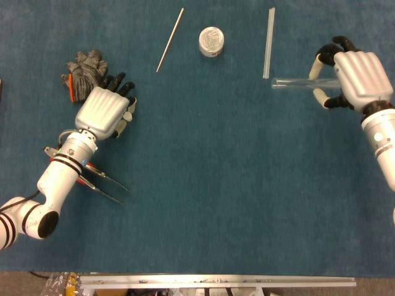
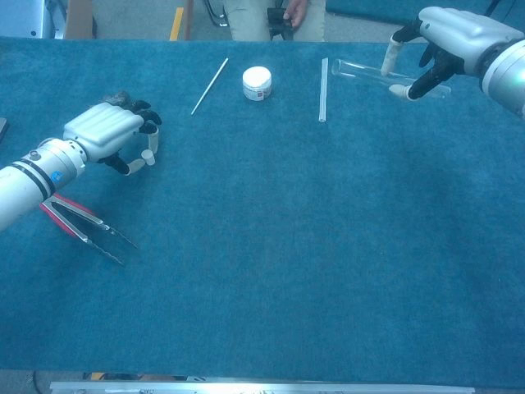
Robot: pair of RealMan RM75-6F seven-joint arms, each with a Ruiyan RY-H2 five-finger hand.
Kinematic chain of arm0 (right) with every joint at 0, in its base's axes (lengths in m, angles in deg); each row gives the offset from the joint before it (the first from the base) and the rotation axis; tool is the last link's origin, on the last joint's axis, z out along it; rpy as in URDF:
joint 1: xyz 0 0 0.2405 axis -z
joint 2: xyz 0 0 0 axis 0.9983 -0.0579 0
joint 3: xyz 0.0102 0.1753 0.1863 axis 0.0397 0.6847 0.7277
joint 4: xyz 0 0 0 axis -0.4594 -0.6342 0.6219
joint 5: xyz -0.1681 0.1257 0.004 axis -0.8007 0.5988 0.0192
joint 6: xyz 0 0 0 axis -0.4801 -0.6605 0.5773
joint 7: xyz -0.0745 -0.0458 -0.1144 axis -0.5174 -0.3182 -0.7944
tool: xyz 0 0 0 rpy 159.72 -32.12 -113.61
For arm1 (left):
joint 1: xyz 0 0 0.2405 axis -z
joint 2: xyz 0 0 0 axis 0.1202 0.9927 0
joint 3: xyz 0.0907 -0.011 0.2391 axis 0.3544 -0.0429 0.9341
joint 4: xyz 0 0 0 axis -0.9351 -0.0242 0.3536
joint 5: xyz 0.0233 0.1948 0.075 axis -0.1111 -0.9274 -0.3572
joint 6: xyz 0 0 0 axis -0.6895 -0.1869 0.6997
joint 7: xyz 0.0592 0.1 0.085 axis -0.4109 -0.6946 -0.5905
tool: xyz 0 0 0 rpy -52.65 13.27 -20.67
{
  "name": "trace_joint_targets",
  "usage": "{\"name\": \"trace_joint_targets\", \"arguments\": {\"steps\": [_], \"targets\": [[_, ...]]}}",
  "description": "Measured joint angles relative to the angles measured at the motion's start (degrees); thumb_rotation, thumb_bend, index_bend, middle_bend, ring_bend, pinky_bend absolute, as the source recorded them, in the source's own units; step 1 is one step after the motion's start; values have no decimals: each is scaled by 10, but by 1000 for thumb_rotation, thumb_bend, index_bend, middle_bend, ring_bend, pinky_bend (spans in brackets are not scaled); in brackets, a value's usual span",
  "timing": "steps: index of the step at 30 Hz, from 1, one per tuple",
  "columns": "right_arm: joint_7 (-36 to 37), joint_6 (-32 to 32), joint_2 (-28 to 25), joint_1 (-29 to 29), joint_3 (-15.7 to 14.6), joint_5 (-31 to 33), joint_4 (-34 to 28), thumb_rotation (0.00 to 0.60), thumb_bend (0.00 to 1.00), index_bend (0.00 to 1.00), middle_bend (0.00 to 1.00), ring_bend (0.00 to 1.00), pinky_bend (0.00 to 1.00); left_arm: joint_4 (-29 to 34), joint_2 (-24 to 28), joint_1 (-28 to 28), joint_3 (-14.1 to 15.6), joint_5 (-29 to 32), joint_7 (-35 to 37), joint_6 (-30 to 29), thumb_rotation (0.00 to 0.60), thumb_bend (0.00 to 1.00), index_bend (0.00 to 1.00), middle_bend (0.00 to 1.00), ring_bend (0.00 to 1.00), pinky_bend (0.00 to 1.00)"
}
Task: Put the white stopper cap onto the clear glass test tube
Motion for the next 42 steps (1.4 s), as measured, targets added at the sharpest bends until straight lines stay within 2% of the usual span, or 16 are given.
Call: {"name": "trace_joint_targets", "arguments": {"steps": [13,23,29,36,42], "targets": [[3,-2,-2,1,1,1,2,600,337,601,301,108,323,-2,-1,1,-1,6,-5,2,600,364,437,163,23,86],[4,-1,-3,1,2,2,2,600,337,603,301,108,323,0,-3,0,-2,7,0,1,600,365,499,207,29,86],[8,-2,-5,3,2,0,0,600,337,618,301,108,323,13,5,-2,-10,11,30,1,600,388,539,245,48,86],[22,-12,-2,5,4,-8,-1,600,337,618,301,108,323,85,63,-9,-28,21,75,-1,600,395,541,250,50,86],[30,-20,12,0,7,-13,-1,600,337,618,301,108,323,188,151,-19,-45,41,115,0,600,395,537,243,50,86]]}}
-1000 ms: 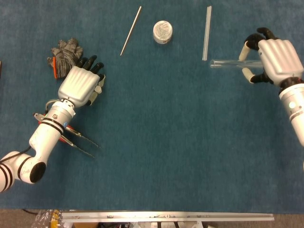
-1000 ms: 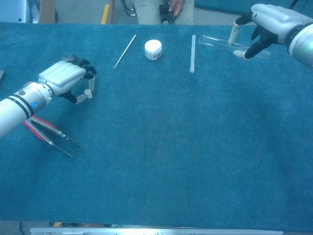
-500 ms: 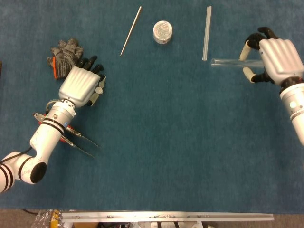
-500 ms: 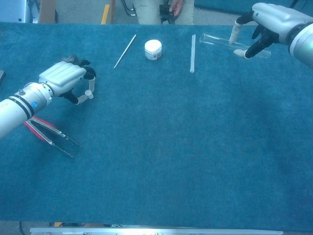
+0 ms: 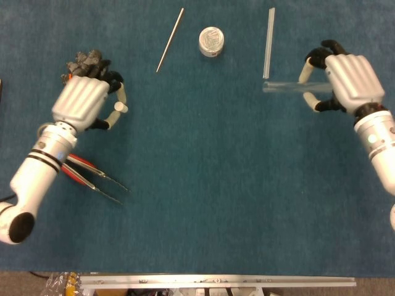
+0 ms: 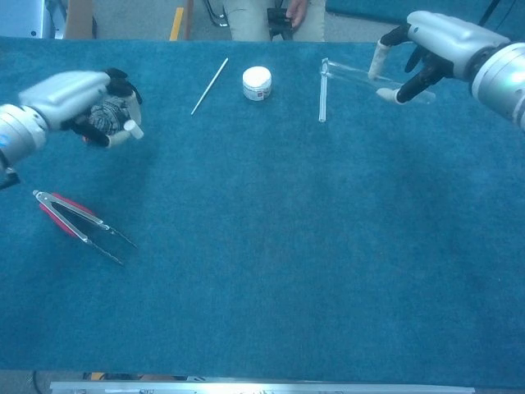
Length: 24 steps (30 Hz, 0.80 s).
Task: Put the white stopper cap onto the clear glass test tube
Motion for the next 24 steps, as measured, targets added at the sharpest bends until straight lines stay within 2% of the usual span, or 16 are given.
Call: {"name": "trace_joint_targets", "arguments": {"steps": [7,13,19,24], "targets": [[19,-13,36,-14,15,8,4,600,337,618,301,108,323,120,126,-7,-24,65,45,28,600,395,532,238,50,86],[29,-22,67,-33,31,31,1,600,337,618,301,108,323,196,214,-12,-43,94,73,39,600,395,530,235,50,86],[31,-19,108,-55,43,59,-2,600,337,618,301,108,323,251,268,-19,-56,105,96,33,600,395,529,234,49,86],[21,2,147,-74,49,74,0,600,337,618,301,108,323,281,287,-23,-62,113,106,22,600,395,529,233,49,86]]}}
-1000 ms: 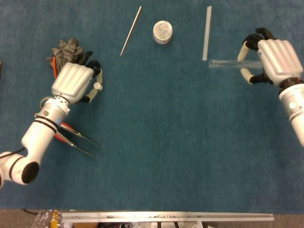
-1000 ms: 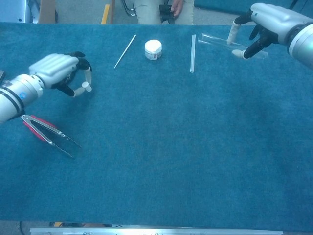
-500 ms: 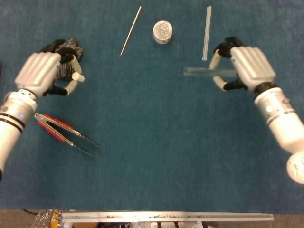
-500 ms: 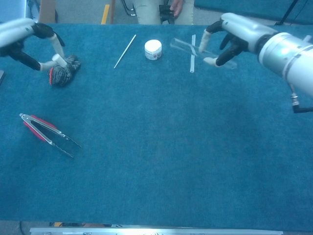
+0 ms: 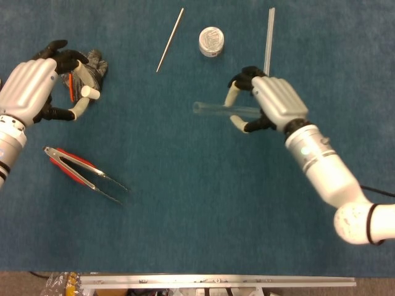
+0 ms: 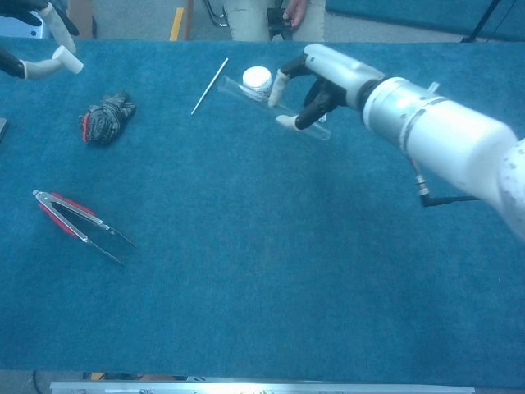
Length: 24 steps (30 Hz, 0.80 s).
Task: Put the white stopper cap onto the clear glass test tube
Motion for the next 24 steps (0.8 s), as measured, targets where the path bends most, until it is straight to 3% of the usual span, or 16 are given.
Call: {"name": "trace_joint_targets", "arguments": {"steps": [9,24], "targets": [[-18,42,56,-25,17,26,6,600,336,618,301,108,323,42,23,3,-11,25,19,-7,600,395,529,232,49,86],[-29,72,133,-47,41,32,36,600,336,618,301,108,323,85,12,20,-3,68,-14,-32,600,395,529,230,49,86]]}}
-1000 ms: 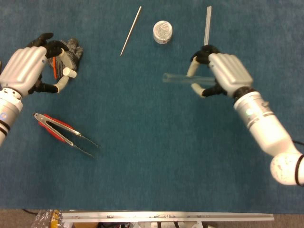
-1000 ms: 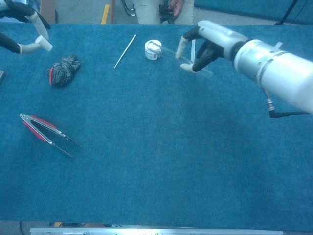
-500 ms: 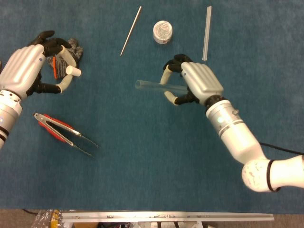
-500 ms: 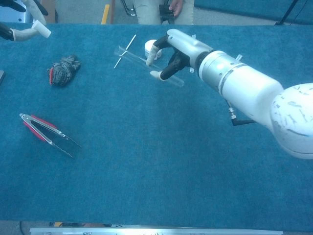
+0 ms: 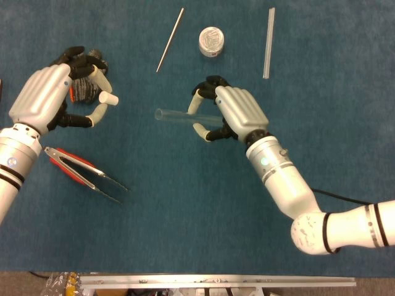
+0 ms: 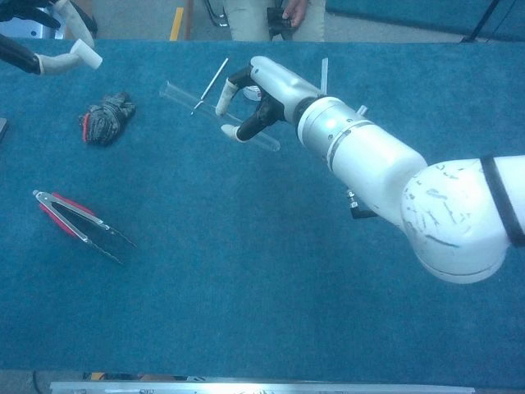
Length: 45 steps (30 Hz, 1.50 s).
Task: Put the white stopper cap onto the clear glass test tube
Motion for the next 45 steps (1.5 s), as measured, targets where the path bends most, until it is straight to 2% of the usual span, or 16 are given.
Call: {"name": "trace_joint_targets", "arguments": {"steps": [10,28,45], "targets": [[-1,15,42,-7,14,-11,28,600,336,618,301,108,323,11,-16,7,7,10,-10,-11,600,395,528,228,49,86],[11,-2,89,-10,42,-5,80,600,336,618,301,108,323,18,-57,22,10,22,-27,-35,600,395,528,227,49,86],[11,-9,104,-7,52,-10,89,600,334,618,301,108,323,-7,-83,30,7,39,-25,-44,600,395,528,227,48,86]]}}
